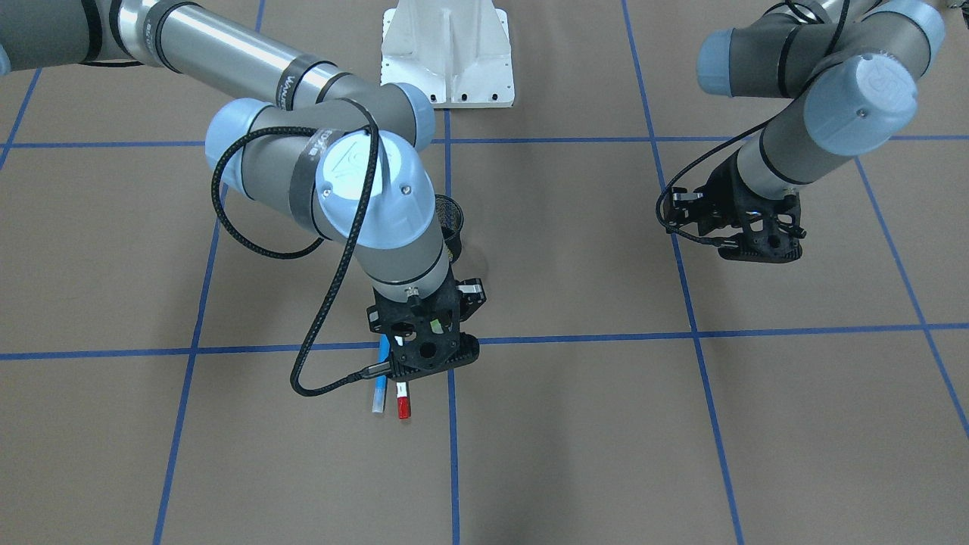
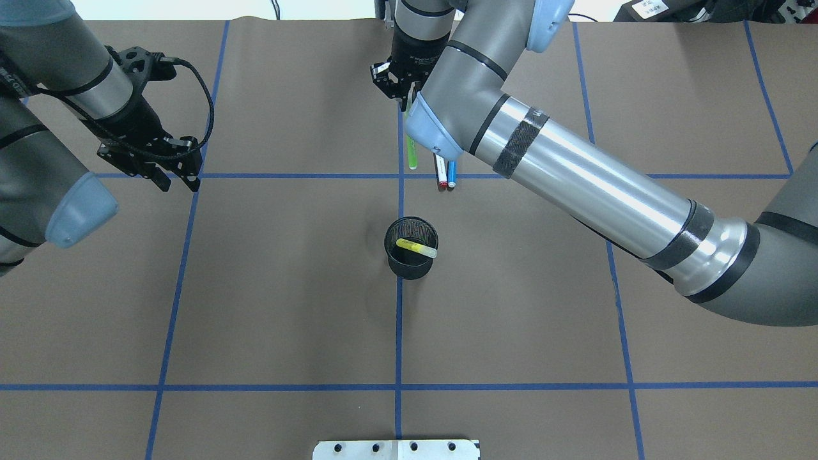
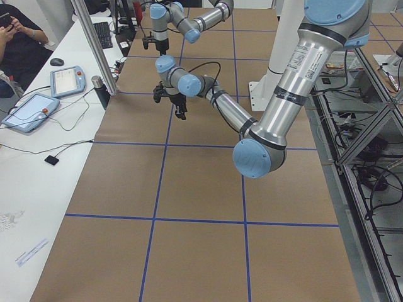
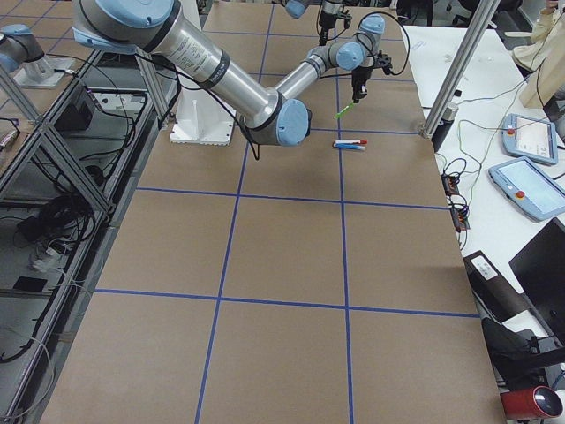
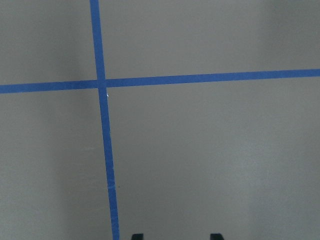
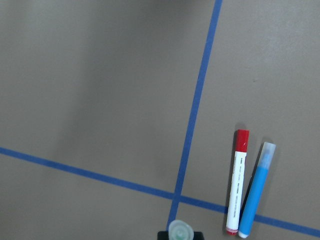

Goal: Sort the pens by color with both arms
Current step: 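Lower the green marker with the right gripper beside the red marker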

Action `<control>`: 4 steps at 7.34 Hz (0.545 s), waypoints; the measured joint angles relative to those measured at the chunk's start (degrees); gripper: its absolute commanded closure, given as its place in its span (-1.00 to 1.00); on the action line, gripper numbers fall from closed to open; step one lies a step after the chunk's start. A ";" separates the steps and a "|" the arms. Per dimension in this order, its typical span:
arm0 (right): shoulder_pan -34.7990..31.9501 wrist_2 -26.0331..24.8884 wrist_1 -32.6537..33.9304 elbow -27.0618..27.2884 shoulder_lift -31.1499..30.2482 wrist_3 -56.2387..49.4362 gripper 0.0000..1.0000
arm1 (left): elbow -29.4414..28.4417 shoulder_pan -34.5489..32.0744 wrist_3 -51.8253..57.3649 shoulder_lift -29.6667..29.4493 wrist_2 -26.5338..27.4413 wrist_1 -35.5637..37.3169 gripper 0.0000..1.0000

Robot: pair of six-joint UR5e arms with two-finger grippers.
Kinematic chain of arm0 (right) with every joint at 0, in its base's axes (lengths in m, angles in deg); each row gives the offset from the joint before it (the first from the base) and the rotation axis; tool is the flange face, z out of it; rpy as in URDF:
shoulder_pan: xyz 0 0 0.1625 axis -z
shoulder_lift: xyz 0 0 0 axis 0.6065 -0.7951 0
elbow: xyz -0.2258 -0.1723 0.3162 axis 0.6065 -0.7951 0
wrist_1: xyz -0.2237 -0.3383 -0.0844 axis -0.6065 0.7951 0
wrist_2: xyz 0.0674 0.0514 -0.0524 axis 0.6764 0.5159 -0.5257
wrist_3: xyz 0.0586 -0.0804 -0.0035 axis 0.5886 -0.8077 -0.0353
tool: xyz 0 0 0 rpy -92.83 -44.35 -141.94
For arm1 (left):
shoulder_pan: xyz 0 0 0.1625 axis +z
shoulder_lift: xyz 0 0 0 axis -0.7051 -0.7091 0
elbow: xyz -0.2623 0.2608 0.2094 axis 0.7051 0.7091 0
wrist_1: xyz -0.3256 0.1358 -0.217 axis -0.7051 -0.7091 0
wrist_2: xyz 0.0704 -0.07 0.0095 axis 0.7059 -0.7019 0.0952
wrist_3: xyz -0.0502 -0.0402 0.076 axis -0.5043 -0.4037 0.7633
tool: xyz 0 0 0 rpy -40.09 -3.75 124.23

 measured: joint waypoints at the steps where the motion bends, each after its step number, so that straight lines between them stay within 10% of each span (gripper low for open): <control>1: -0.11 0.00 -1.54 -2.04 0.08 -0.02 1.00 | 0.03 0.00 -0.02 -0.01 0.02 0.00 -0.09; 4: -0.15 -0.26 -5.94 -6.94 0.15 -0.09 1.00 | 0.05 0.00 -0.05 0.00 0.08 0.00 -0.09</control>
